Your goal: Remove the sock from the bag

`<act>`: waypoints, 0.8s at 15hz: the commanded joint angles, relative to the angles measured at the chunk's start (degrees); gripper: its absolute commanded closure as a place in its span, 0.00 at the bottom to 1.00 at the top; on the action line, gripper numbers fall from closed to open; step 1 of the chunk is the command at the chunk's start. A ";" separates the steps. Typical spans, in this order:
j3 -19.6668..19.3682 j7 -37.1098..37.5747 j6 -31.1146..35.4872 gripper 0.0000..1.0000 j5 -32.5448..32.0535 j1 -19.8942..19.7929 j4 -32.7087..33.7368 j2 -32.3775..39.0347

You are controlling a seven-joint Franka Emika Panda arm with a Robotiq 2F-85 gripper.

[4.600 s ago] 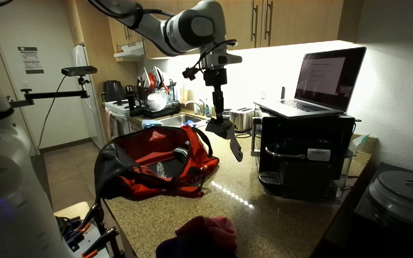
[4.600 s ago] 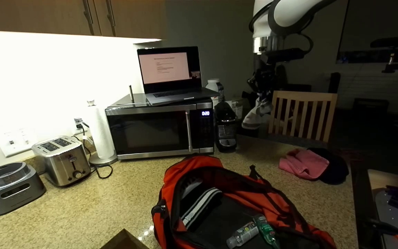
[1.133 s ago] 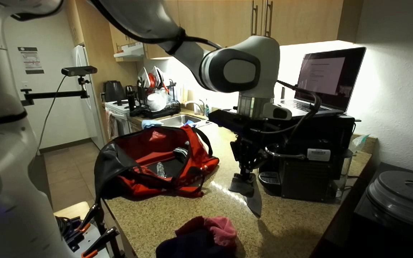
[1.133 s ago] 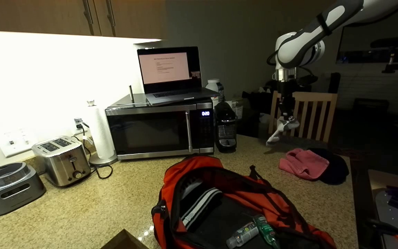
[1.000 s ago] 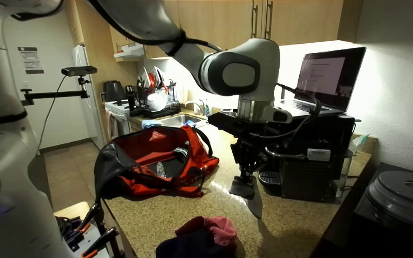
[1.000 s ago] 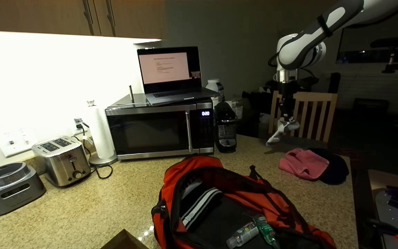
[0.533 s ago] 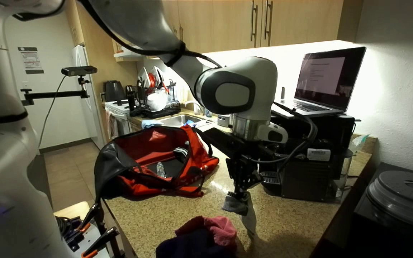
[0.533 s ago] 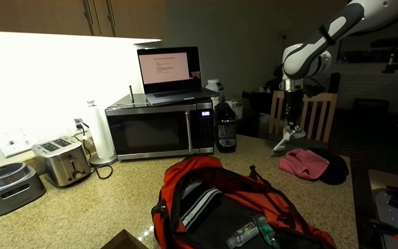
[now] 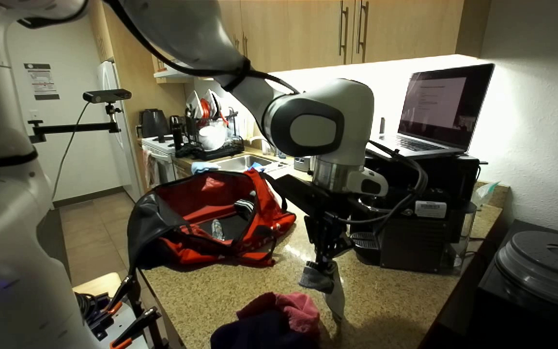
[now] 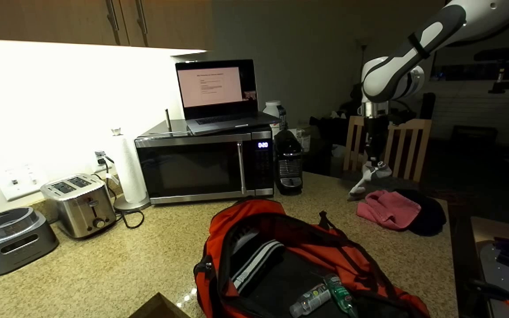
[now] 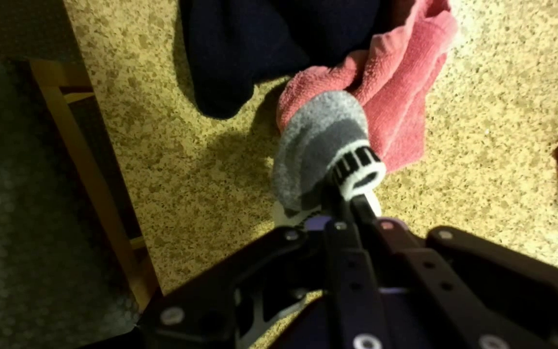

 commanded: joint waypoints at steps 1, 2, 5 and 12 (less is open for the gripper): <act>0.41 0.05 -0.11 0.96 -0.07 -0.41 0.08 -0.01; 0.41 0.05 -0.11 0.96 -0.07 -0.41 0.08 -0.01; 1.19 2.20 -0.77 0.64 -0.11 0.64 -0.86 -1.71; 5.52 9.77 -4.21 0.19 0.62 5.28 -1.87 -5.79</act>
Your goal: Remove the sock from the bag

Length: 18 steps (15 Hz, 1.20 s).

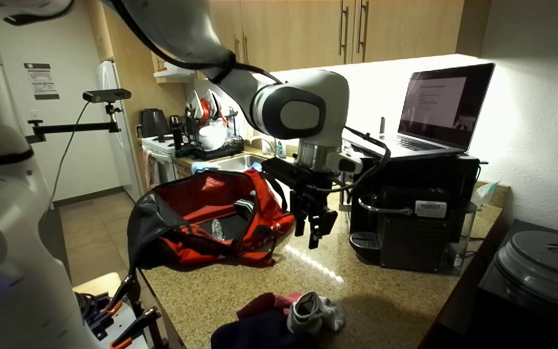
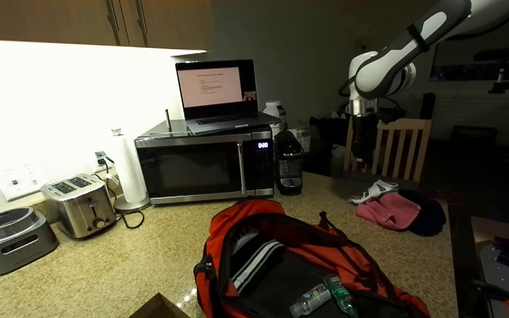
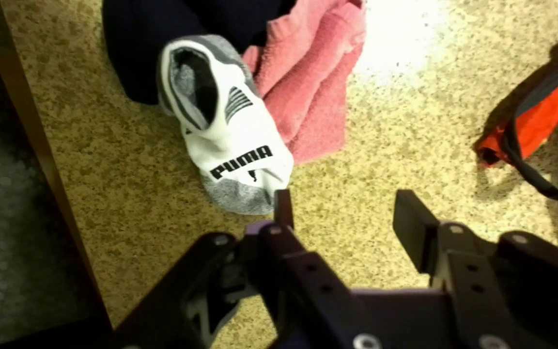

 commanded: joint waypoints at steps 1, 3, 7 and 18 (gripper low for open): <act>1.89 3.81 -2.20 0.12 0.93 1.79 -1.74 -3.91; 2.52 5.23 -3.32 0.02 0.65 2.55 -1.61 -5.06; 2.99 9.51 -4.88 0.00 0.00 3.16 -1.61 -6.84; 5.87 8.37 -10.46 0.00 1.45 5.94 -0.22 -6.28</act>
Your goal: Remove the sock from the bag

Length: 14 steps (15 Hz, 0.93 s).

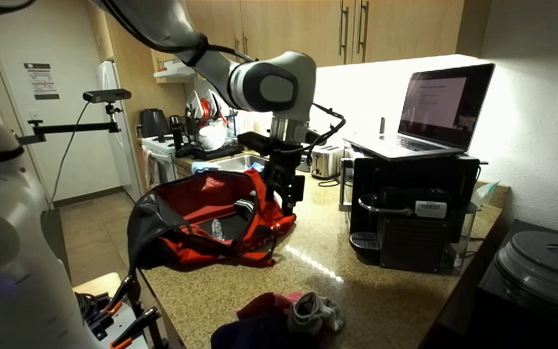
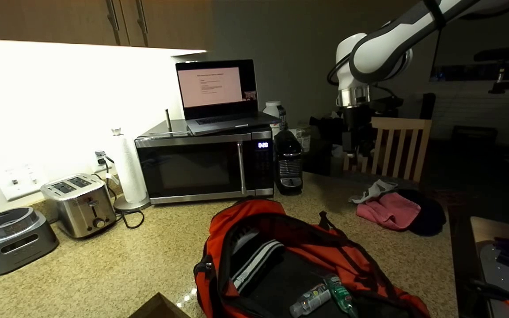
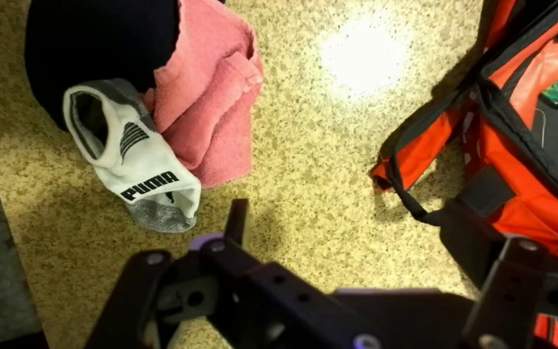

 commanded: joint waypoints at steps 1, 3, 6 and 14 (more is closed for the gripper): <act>1.08 -1.39 -2.30 0.00 1.31 1.09 -0.09 -0.46; 1.50 -1.69 -3.53 0.00 1.54 1.66 0.40 -0.42; 2.01 -2.40 -4.81 0.00 1.81 2.21 1.18 -0.34; 2.79 -13.48 -8.24 0.00 8.56 3.23 3.96 1.83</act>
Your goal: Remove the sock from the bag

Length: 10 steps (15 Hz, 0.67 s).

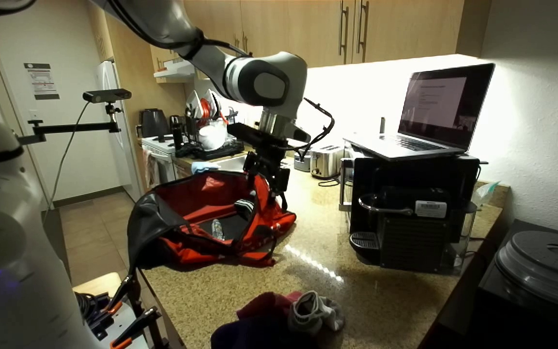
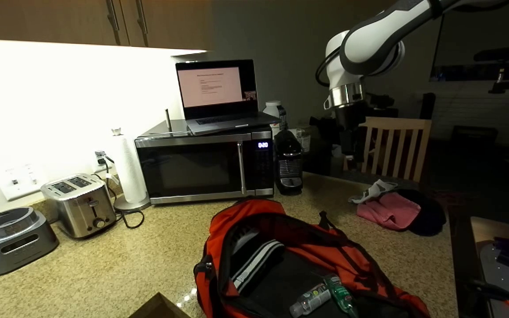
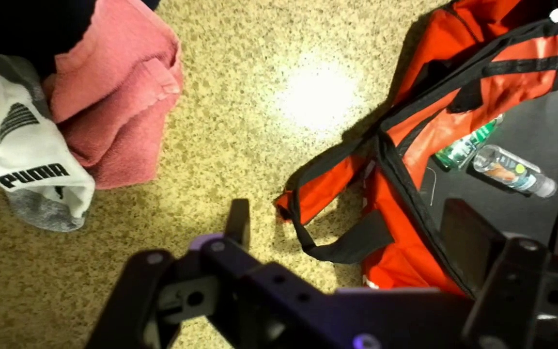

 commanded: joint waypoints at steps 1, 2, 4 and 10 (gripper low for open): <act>0.58 -4.21 -2.04 0.00 1.98 0.44 1.61 1.43; 0.77 -4.34 -2.40 0.00 1.77 0.52 1.88 1.71; 1.13 -2.12 -2.29 0.00 0.36 0.50 2.28 2.03; 1.04 -2.35 -1.31 0.00 0.42 0.28 1.43 1.54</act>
